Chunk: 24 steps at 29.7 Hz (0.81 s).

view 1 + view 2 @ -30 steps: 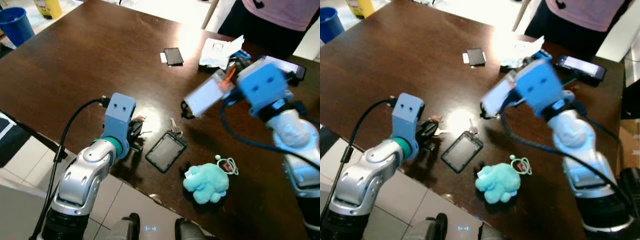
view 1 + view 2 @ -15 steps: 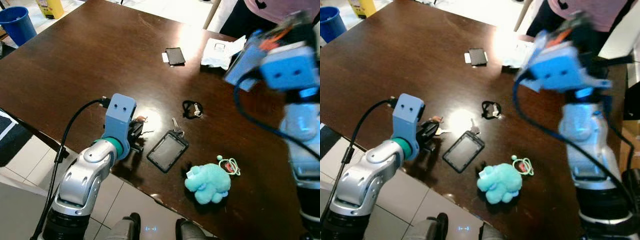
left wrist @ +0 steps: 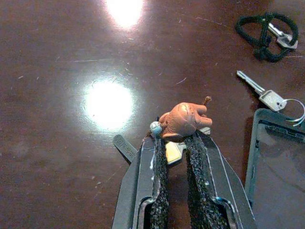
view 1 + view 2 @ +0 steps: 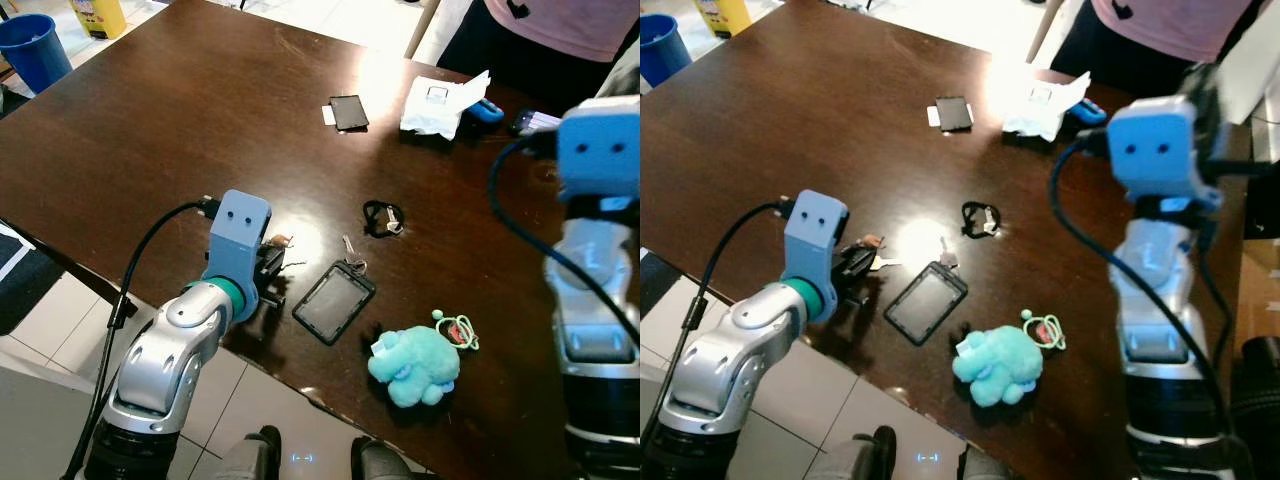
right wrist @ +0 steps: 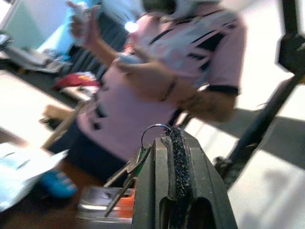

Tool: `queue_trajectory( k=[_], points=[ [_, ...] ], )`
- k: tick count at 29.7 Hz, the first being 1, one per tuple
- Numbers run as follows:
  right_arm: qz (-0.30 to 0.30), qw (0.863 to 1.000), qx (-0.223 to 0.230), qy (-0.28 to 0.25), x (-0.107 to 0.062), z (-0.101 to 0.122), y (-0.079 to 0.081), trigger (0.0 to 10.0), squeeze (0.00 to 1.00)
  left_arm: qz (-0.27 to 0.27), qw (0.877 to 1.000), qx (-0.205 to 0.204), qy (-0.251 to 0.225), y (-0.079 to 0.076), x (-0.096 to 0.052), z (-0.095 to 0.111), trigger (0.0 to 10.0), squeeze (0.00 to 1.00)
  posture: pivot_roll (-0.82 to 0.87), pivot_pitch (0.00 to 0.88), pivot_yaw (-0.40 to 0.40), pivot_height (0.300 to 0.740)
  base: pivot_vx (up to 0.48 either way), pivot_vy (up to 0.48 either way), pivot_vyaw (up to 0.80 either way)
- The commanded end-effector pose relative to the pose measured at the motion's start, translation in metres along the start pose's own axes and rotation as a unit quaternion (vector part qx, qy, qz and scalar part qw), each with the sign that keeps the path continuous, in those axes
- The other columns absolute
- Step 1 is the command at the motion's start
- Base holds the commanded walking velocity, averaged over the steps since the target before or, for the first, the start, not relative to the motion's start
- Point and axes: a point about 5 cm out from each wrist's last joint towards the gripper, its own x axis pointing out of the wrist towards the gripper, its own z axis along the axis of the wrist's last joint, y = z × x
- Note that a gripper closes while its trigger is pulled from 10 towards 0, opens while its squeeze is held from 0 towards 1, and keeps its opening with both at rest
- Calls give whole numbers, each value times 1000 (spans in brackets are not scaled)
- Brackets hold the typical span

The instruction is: Hang keys on a hook

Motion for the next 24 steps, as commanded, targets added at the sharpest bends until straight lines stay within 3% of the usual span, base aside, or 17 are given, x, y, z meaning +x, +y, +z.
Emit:
queue_trajectory(
  k=[1,7,15,19,24],
  points=[
    [10,1000,14,14,-3,-2,4,10000,0,1,1000,-1,11,0,-3,-6,10000,0,6,177,113,740,0,0,0],
    [45,996,60,37,-12,-2,18,10000,0,1,1000,-1,12,0,-4,-6,10000,0,8,179,112,740,0,0,0],
    [50,995,72,40,-14,0,21,10000,0,2,1000,-1,13,0,-4,-6,10000,0,8,179,112,740,0,0,0],
    [59,993,87,47,-22,0,23,10000,0,7,999,8,-42,2,-7,4,10000,0,8,176,109,740,0,0,0],
    [66,991,107,38,-28,7,23,10000,0,3,998,9,-60,3,-9,10,10000,0,3,160,103,740,0,0,0]
  ],
)
